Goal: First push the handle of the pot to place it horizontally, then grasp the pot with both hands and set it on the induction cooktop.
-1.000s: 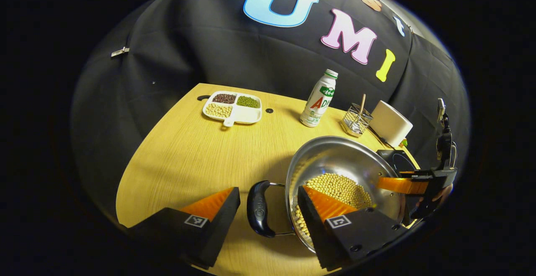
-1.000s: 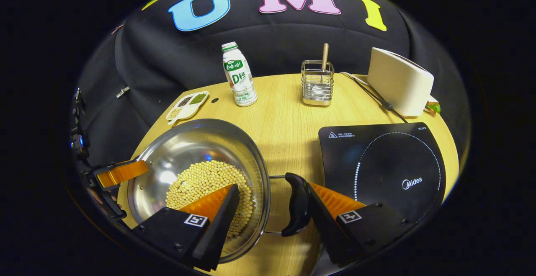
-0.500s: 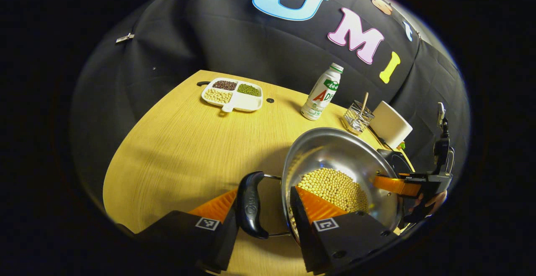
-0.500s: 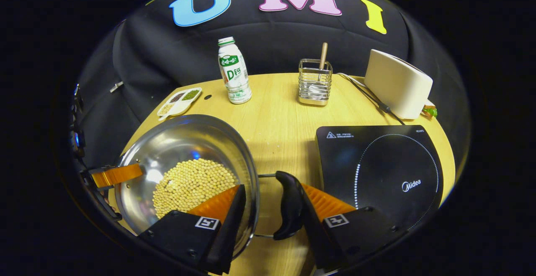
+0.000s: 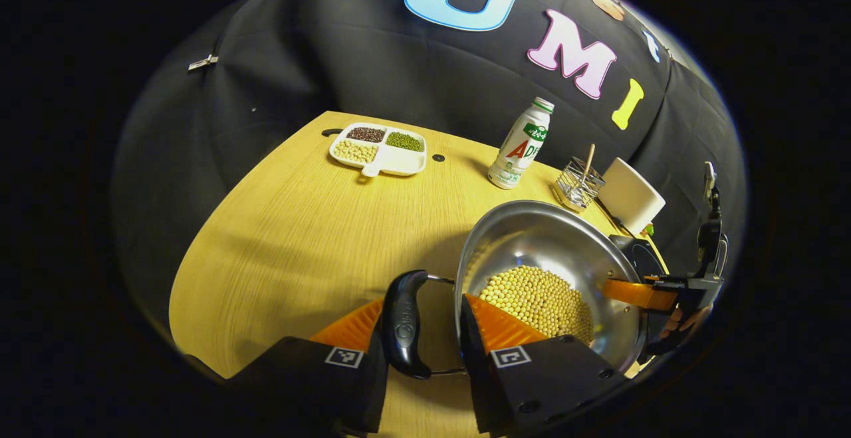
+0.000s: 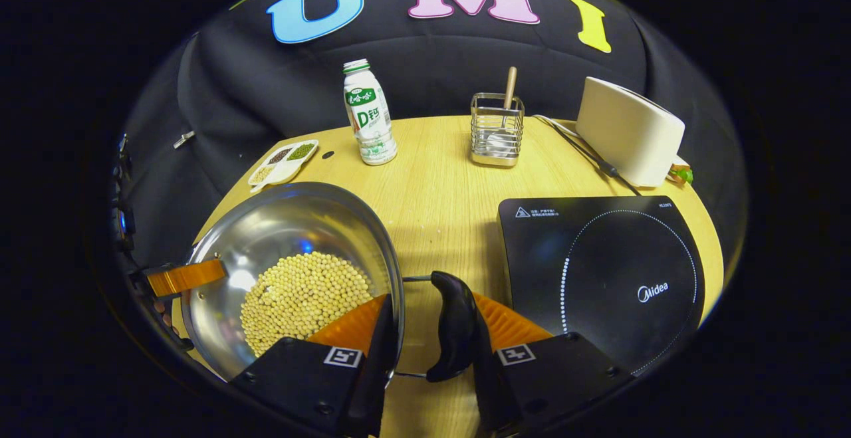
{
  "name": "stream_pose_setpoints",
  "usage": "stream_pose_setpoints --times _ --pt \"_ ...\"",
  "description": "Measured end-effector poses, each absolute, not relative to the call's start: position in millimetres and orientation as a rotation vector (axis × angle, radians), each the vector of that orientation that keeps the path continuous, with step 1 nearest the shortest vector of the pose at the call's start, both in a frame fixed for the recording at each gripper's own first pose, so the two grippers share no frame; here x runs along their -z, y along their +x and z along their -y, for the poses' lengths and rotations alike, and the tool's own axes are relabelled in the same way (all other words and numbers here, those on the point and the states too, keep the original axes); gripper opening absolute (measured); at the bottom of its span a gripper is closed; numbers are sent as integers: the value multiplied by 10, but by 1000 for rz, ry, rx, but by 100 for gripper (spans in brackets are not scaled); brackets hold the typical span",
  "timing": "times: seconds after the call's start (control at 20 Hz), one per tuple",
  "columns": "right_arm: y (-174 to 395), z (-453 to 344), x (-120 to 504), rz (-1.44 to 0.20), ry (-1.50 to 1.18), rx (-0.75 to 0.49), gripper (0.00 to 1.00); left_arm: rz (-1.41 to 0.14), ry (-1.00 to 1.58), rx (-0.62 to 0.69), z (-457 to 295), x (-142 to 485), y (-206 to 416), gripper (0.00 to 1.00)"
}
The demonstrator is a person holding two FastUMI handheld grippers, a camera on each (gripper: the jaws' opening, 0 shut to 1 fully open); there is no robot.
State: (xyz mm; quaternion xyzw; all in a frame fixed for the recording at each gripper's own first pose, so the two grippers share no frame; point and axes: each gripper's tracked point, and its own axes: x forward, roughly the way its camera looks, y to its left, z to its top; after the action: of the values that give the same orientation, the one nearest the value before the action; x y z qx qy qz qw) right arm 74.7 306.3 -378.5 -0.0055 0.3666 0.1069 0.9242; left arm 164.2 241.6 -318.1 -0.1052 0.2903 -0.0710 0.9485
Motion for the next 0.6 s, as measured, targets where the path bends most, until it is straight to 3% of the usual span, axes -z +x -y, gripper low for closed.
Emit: stream_pose_setpoints --times 0.05,0.25,0.3,0.35,0.6 --pt "730 -3055 3792 -756 -13 -219 58 -589 -207 139 -2414 3176 1635 54" --pt "652 -3017 3675 -754 -3 -224 58 -588 -193 131 -2379 3061 1510 53" --pt "626 -2996 3617 -753 -5 -228 54 -589 -186 127 -2366 3003 1471 53" --pt "594 -2980 3564 -756 -2 -231 58 -586 -181 125 -2341 2948 1434 53" --pt "500 -2791 3221 -759 -1 -253 58 -588 -182 109 -2133 2654 1208 53"
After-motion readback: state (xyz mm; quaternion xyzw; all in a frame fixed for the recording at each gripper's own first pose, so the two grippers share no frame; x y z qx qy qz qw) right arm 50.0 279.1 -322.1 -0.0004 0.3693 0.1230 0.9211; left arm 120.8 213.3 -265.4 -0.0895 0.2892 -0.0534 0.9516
